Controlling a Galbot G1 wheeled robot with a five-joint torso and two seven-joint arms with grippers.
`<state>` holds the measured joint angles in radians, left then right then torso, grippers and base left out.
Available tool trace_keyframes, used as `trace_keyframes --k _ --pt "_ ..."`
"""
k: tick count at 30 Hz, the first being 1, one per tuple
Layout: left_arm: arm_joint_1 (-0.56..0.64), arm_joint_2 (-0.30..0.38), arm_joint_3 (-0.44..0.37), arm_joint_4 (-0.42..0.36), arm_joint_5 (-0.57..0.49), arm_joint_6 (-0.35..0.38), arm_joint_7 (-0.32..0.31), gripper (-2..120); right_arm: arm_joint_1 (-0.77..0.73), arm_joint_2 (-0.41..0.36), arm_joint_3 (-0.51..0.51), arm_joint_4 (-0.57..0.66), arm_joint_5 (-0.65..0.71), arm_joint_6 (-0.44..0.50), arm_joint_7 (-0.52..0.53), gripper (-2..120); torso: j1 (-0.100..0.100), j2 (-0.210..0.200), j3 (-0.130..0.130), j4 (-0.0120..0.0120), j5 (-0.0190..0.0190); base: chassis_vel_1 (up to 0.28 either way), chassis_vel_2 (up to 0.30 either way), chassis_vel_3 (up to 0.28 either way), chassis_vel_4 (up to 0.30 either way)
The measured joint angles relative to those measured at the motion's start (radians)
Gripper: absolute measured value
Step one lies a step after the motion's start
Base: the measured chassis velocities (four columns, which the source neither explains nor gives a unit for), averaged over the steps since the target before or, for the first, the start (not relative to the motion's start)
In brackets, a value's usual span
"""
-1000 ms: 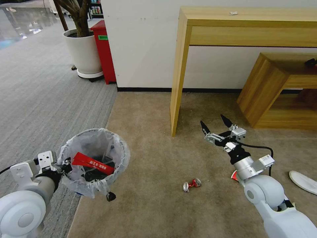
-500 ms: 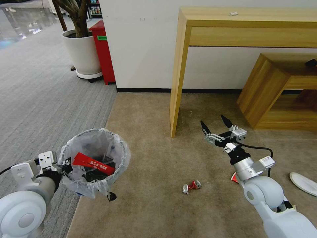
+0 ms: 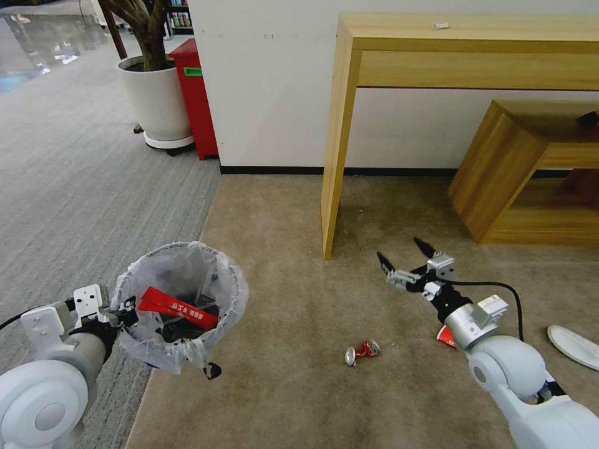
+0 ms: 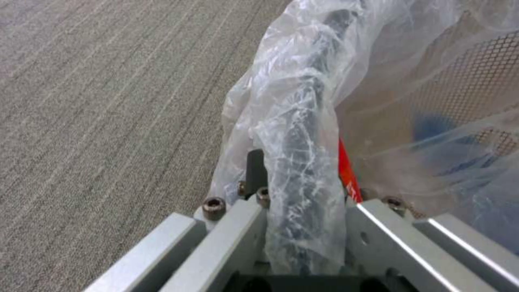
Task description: Pick up the trash bin and place the garbage on the floor into it.
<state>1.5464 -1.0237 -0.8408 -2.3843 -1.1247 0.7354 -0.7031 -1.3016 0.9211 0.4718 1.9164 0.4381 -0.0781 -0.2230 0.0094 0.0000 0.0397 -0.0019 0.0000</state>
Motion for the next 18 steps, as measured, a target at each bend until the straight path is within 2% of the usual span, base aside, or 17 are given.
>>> trace_keyframes --k 3,4,5,6,7,10,11,14,15,18 --pt "0.000 -0.001 0.003 -0.001 0.001 0.000 0.000 0 0.018 -0.011 -0.011 -0.027 -0.023 -0.042 -0.040 100 0.000 0.000 0.000 0.0001 0.0000 0.000 0.000 0.000 0.000" --pt "0.000 -0.002 0.005 -0.002 0.002 0.000 0.000 0 0.039 -0.019 -0.024 -0.060 -0.047 -0.063 -0.094 100 0.000 0.000 0.000 0.0001 0.0000 0.000 0.000 0.000 0.000" --pt "0.000 -0.002 0.005 -0.002 0.002 0.000 0.000 0 0.039 -0.019 -0.024 -0.060 -0.047 -0.063 -0.094 100 0.000 0.000 0.000 0.0001 0.0000 0.000 0.000 0.000 0.000" --pt "0.000 -0.003 0.006 -0.003 0.003 0.000 0.001 0 0.058 -0.023 -0.032 -0.091 -0.078 -0.062 -0.162 100 0.000 0.000 0.000 0.0001 0.0000 0.000 0.000 0.000 0.000" --pt "0.000 -0.003 0.006 -0.003 0.003 0.000 0.001 0 0.058 -0.023 -0.032 -0.091 -0.078 -0.062 -0.162 100 0.000 0.000 0.000 0.0001 0.0000 0.000 0.000 0.000 0.000" --pt "0.001 -0.004 0.007 -0.003 0.005 0.000 0.002 0 0.119 -0.027 -0.063 -0.187 -0.176 -0.010 -0.379 100 0.000 0.000 0.000 0.0002 0.0001 0.000 0.000 0.000 0.000" --pt "0.001 -0.004 0.007 -0.003 0.005 0.000 0.002 0 0.119 -0.027 -0.063 -0.187 -0.176 -0.010 -0.379 100 0.000 0.000 0.000 0.0002 0.0001 0.000 0.000 0.000 0.000" --pt "0.001 -0.005 0.006 -0.003 0.005 0.000 0.003 0 0.174 -0.020 -0.080 -0.272 -0.221 0.035 -0.551 100 0.000 0.000 0.000 0.0001 0.0000 0.000 0.000 0.000 0.000" --pt "0.001 -0.005 0.006 -0.003 0.005 0.000 0.003 0 0.174 -0.020 -0.080 -0.272 -0.221 0.035 -0.551 100 0.000 0.000 0.000 0.0001 0.0000 0.000 0.000 0.000 0.000" --pt "0.004 -0.009 0.004 -0.003 0.007 0.000 0.003 0 0.227 -0.010 -0.095 -0.354 -0.274 0.088 -0.700 100 0.000 0.000 0.000 0.0001 0.0000 0.000 0.000 0.000 0.000"
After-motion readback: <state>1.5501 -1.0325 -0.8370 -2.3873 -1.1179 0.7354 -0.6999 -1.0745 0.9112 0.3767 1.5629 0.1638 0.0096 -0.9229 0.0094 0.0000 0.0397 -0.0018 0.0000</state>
